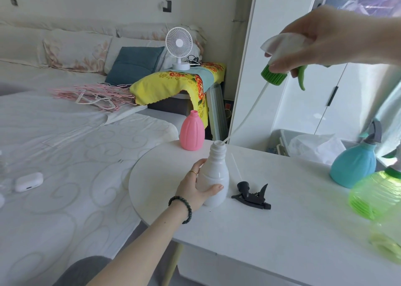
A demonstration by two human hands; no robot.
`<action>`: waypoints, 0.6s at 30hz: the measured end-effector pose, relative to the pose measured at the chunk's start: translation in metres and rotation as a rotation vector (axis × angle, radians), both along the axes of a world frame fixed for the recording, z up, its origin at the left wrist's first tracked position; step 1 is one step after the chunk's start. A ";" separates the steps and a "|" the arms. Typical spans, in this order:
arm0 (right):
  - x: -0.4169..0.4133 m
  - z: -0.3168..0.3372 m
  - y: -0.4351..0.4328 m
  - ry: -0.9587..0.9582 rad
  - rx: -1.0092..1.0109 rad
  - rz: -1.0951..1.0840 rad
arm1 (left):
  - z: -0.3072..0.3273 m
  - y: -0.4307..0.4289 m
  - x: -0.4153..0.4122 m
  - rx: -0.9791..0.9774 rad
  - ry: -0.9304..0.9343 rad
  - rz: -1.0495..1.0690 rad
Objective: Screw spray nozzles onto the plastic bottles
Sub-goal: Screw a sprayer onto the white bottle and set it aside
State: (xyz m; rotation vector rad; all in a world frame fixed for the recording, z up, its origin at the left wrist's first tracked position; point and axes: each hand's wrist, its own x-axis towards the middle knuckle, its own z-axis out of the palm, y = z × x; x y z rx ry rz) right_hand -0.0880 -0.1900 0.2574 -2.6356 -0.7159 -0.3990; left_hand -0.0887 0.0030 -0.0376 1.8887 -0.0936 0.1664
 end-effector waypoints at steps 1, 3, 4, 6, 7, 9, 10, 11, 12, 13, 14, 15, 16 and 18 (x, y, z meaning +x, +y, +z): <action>0.001 0.001 0.001 -0.004 -0.005 0.000 | 0.000 0.000 0.000 -0.004 0.002 0.000; 0.004 0.000 0.003 -0.017 -0.026 0.004 | 0.000 0.000 0.000 -0.008 0.004 -0.001; 0.005 -0.001 0.004 -0.020 -0.031 0.008 | 0.000 0.000 0.000 -0.008 0.004 -0.002; 0.007 -0.006 0.010 -0.012 -0.051 0.017 | -0.001 0.000 0.000 -0.007 0.007 -0.002; 0.009 -0.011 0.015 -0.011 -0.089 0.029 | -0.001 0.000 0.000 -0.005 0.008 -0.001; 0.013 -0.026 0.028 -0.018 -0.207 0.085 | -0.001 0.000 0.001 0.002 0.007 0.002; 0.016 -0.036 0.035 -0.012 -0.257 0.121 | -0.002 0.000 0.001 0.007 0.006 0.003; 0.020 -0.047 0.041 0.003 -0.299 0.150 | -0.002 0.000 0.001 0.010 0.004 0.003; 0.025 -0.058 0.047 0.026 -0.345 0.169 | -0.002 0.000 0.001 0.012 0.003 0.002; 0.030 -0.070 0.053 0.048 -0.390 0.185 | -0.002 0.000 0.001 0.014 0.003 0.002; 0.034 -0.080 0.059 0.078 -0.433 0.197 | -0.002 0.000 0.001 0.017 0.004 0.002; 0.038 -0.090 0.063 0.114 -0.464 0.212 | -0.002 0.000 0.002 0.019 0.005 0.003; 0.041 -0.098 0.067 0.150 -0.486 0.227 | -0.003 0.000 0.002 0.019 0.004 0.004; 0.046 -0.108 0.071 0.191 -0.501 0.240 | -0.003 0.000 0.002 0.018 0.001 0.005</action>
